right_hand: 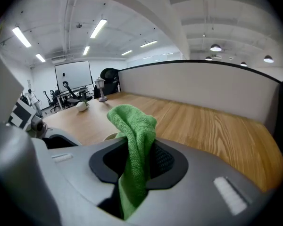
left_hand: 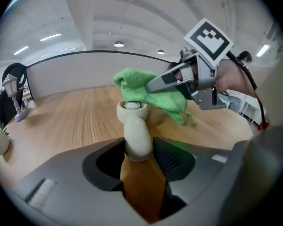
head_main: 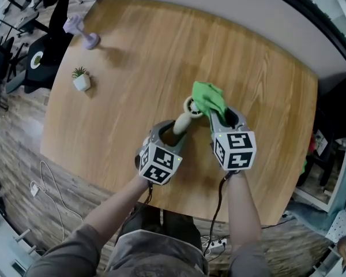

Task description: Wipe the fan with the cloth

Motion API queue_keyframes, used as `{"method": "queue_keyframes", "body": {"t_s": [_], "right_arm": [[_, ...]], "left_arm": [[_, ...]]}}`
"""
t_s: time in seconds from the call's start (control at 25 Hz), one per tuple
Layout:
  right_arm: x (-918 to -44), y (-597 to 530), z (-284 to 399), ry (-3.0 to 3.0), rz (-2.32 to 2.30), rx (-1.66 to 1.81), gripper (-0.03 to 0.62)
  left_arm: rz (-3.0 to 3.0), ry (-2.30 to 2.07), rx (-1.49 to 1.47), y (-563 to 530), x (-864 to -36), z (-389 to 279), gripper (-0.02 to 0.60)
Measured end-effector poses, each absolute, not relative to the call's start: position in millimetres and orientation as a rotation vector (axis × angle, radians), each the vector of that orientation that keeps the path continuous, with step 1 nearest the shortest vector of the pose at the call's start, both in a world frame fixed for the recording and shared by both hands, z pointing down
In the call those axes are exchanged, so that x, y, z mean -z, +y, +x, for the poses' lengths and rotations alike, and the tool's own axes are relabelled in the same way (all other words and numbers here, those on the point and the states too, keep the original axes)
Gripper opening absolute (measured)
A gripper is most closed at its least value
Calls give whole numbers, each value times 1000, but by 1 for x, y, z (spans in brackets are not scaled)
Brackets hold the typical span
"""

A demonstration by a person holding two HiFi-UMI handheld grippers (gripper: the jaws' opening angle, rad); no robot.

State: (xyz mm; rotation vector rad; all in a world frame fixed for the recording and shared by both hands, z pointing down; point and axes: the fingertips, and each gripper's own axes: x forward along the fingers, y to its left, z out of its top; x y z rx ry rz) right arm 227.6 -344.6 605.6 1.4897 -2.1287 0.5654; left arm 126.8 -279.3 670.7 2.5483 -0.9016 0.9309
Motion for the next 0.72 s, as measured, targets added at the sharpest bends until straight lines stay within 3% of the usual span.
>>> {"method": "queue_keyframes", "body": {"t_s": [0.72], "right_arm": [[-624,-280,121,-2183,962,-495,97]], "left_arm": [[2571,-817,-957,-274,-670,129,190]]}}
